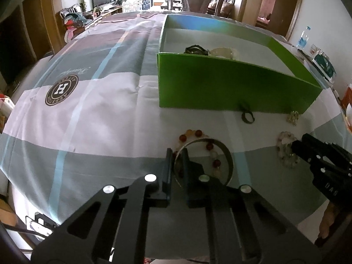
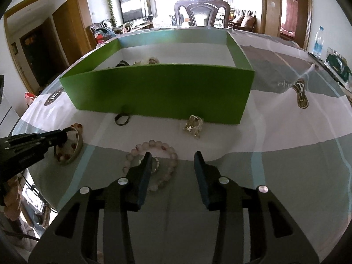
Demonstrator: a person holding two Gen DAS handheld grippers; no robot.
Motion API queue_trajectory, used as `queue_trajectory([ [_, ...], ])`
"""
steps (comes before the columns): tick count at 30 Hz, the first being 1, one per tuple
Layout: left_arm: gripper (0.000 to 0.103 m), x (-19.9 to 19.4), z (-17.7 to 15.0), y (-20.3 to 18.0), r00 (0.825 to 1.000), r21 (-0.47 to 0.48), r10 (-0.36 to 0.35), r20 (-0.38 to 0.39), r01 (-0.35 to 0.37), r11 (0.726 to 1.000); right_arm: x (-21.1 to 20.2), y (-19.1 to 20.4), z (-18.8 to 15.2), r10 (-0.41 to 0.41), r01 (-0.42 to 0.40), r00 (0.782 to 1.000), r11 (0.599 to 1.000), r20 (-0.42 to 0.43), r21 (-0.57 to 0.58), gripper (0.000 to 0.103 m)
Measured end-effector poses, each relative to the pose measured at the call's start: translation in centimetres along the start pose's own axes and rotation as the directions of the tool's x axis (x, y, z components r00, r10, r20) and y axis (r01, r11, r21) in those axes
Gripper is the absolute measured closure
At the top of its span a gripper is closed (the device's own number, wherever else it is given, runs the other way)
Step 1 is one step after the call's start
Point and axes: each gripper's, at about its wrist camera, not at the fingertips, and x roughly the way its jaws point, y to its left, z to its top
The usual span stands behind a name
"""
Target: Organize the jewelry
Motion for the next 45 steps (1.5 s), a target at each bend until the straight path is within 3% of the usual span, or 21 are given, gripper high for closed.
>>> queue_trajectory([
  [9, 0.095, -2.1, 1.0, 0.2, 0.998, -0.015, -0.003, 0.063, 0.004, 1.0, -0.2, -0.5, -0.1, -0.014, 0.014, 1.0, 1.0, 0.004, 0.012, 0.063],
  [21, 0.095, -2.7, 1.9, 0.8, 0.996, -0.05, -0.006, 0.084, 0.011, 0.999, -1.0, -0.8, -0.2, -0.013, 0.013, 1.0, 1.0, 0.021, 0.013, 0.063],
  [34, 0.096, -4.2, 3.2, 0.1, 0.992, -0.029, -0.031, 0.126, 0.035, 0.999, 2.4, -1.8, 2.8, -0.073, 0.07, 0.997, 0.994, 0.03, 0.082, 0.064],
  [36, 0.096, -4.1, 3.3, 0.2, 0.991, -0.031, -0.031, 0.129, 0.036, 0.999, 2.3, -1.8, 2.9, -0.065, 0.062, 0.997, 0.995, 0.036, 0.077, 0.081],
  [45, 0.094, -3.6, 3.6, 2.6, 0.992, -0.087, -0.011, 0.123, 0.022, 0.996, 0.7, -1.8, 2.0, -0.032, 0.028, 0.998, 0.997, 0.05, 0.072, 0.082],
])
